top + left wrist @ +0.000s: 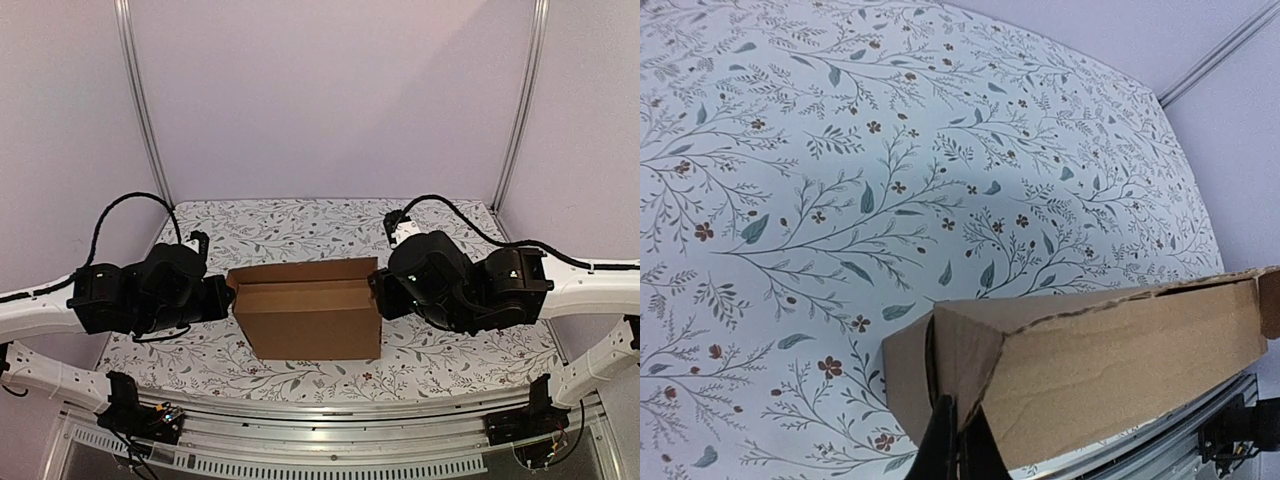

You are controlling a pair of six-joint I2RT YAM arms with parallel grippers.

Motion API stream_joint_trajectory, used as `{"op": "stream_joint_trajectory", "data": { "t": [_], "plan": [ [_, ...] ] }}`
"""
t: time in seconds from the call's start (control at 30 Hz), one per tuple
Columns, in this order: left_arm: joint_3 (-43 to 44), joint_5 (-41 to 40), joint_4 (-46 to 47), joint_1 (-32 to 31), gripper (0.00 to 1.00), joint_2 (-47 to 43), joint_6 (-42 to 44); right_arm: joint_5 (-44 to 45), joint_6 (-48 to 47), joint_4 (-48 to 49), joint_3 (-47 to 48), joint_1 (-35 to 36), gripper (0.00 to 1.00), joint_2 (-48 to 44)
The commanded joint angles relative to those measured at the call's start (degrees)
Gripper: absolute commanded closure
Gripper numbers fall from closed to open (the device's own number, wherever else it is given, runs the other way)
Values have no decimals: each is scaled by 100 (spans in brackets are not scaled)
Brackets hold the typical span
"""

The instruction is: Fold the paper box

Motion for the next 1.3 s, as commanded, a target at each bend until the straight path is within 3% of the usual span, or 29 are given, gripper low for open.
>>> {"op": "stream_joint_trajectory", "data": {
  "t": [0.0,0.17,0.5,0.83,1.03,1.27],
  "plan": [
    [-4,-41,-465,-90,100,62,-59,130,66,-184,144,53,57,77],
    [4,-51,-461,-90,100,81,-50,137,24,-196,160,59,69,85],
    [13,-78,-467,-99,100,71,-41,128,30,-216,144,68,83,95],
    [13,-113,-448,-138,100,95,-58,5,132,-97,81,93,90,162],
    [55,-118,-427,-178,100,177,-41,-236,152,225,72,107,100,155],
    [75,-148,-422,-195,100,180,-15,-280,154,307,86,116,100,247]
  ]
}}
